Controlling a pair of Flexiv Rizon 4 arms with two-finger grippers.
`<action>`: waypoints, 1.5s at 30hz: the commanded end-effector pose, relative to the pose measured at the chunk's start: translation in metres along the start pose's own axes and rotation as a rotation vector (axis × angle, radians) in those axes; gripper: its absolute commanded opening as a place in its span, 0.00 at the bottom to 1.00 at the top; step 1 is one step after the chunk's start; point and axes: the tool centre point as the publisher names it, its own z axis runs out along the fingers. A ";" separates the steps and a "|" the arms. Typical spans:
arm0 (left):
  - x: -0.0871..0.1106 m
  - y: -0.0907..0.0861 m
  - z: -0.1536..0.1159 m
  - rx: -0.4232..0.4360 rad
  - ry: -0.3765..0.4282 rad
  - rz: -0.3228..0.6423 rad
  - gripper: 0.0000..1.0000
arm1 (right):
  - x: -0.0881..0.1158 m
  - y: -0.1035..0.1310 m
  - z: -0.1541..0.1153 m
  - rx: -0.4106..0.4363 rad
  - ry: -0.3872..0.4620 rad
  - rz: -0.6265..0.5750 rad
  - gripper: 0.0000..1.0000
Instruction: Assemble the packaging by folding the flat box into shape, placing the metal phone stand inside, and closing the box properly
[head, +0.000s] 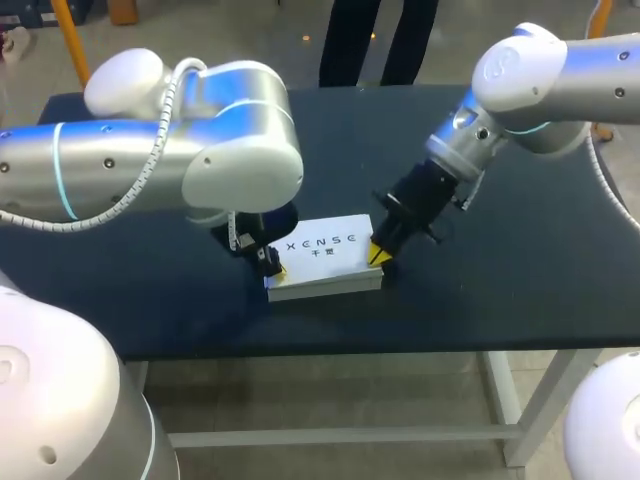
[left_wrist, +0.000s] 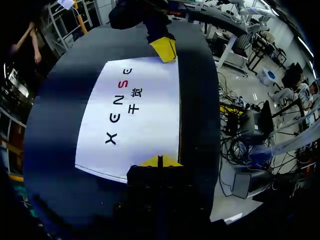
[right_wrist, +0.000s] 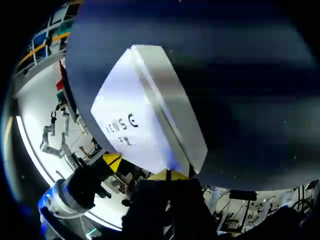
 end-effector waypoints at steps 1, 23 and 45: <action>0.003 0.005 0.006 0.010 -0.004 -0.001 0.00 | -0.011 0.002 0.013 -0.020 0.008 -0.003 0.00; 0.006 -0.014 -0.024 0.002 -0.079 0.052 0.00 | 0.000 -0.016 0.000 -0.076 0.057 -0.100 0.00; 0.007 -0.012 -0.012 0.003 -0.040 0.022 0.00 | -0.014 -0.007 -0.002 -0.119 0.109 -0.140 0.00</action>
